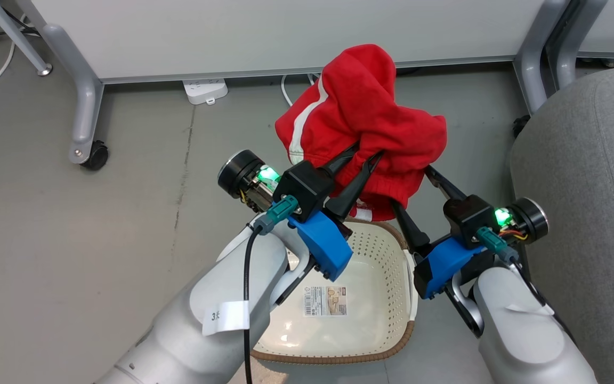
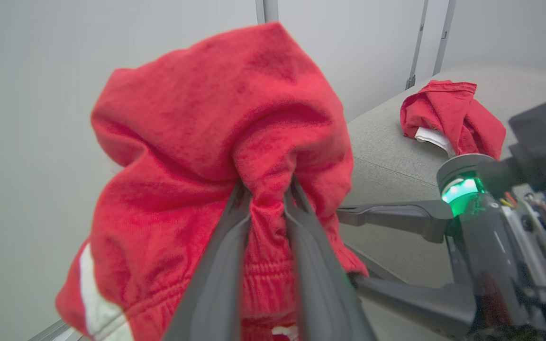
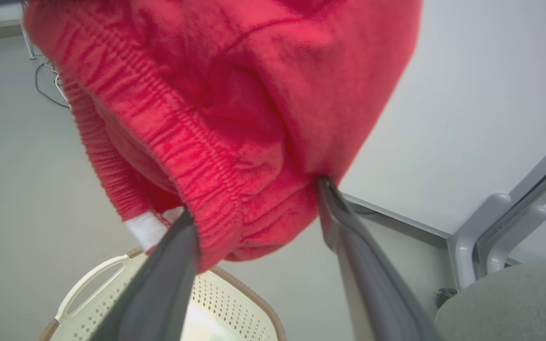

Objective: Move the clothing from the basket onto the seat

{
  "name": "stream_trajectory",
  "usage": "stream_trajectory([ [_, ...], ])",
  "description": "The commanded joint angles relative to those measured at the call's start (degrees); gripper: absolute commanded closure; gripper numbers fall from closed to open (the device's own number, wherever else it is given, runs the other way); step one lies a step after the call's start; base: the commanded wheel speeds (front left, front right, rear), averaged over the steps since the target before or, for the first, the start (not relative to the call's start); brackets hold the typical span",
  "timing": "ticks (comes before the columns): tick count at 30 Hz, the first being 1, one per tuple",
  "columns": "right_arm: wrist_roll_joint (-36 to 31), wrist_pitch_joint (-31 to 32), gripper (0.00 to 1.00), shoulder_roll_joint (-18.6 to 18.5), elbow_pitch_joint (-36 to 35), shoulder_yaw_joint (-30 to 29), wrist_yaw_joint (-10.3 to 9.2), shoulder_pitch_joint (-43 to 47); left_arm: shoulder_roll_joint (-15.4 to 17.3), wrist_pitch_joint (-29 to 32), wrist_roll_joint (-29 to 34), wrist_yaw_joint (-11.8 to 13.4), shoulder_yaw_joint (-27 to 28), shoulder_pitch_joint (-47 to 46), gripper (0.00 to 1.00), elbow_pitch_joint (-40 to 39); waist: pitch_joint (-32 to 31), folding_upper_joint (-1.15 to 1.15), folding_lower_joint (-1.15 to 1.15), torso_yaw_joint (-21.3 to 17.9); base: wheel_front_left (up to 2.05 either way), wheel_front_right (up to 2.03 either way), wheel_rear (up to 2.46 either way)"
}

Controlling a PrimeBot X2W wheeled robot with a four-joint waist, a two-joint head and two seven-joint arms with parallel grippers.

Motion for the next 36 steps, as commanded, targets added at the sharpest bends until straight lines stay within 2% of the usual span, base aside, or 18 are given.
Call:
stream_trajectory([
  [1,0.2,0.0,0.0,0.0,0.4,-0.3,0.01,-1.3,-0.1,-0.3,-0.5,-0.1,-0.1,-1.1,1.0,-0.4,0.1,0.0,0.0,0.0,0.0,0.0,0.0],
  [2,0.6,0.0,0.0,0.0,0.7,-0.4,0.01,-1.5,-0.1,-0.3,-0.5,-0.1,-0.3,-1.2,1.0,-0.5,0.2,0.0,0.0,0.0,0.0,0.0,0.0],
  [3,0.8,0.0,0.2,0.0,0.9,-0.5,0.01,-1.8,-0.1,-0.3,-0.7,-0.1,-0.5,-1.2,1.0,-0.6,0.3,0.0,0.0,0.0,0.0,0.0,0.0],
  [4,1.0,0.0,0.2,0.0,0.9,-0.4,0.01,-2.1,-0.1,-0.3,-0.9,-0.1,-0.6,-1.2,1.0,-0.7,0.4,0.0,0.0,0.1,0.0,0.0,0.0],
  [5,1.5,0.0,0.9,0.0,0.9,-0.4,0.01,-2.2,-0.1,-0.3,-0.8,-0.1,-0.8,-1.1,1.0,-0.7,0.4,0.0,0.0,0.1,0.0,0.0,0.0],
  [6,1.8,0.0,1.0,0.0,0.9,-0.5,0.01,-2.3,-0.1,-0.3,-1.0,0.0,-0.9,-1.1,1.0,-0.6,0.4,0.0,0.0,0.1,0.0,0.0,0.0],
  [25,2.9,0.0,1.0,0.0,0.1,-1.0,0.01,-1.4,-0.1,-0.3,-1.7,0.6,-1.5,-1.8,1.0,0.2,0.1,0.0,0.0,0.0,0.0,0.0,0.0],
  [26,2.9,0.0,1.0,0.0,0.1,-1.0,0.01,-1.5,-0.1,-0.3,-1.6,0.8,-1.5,-1.9,0.44,0.2,0.2,0.0,0.0,0.0,0.0,0.0,0.0],
  [27,2.9,0.0,1.0,0.0,0.0,-1.1,0.01,-1.4,-0.1,-0.3,-1.5,1.0,-1.4,-1.9,0.0,0.1,0.2,0.0,0.0,0.0,0.0,0.0,0.0],
  [36,3.2,0.0,1.0,0.0,-0.9,-1.4,0.01,-1.0,-0.1,-0.3,-0.3,1.3,-0.1,-1.8,0.0,-0.5,0.2,0.0,0.0,-0.1,0.0,0.0,0.0],
])
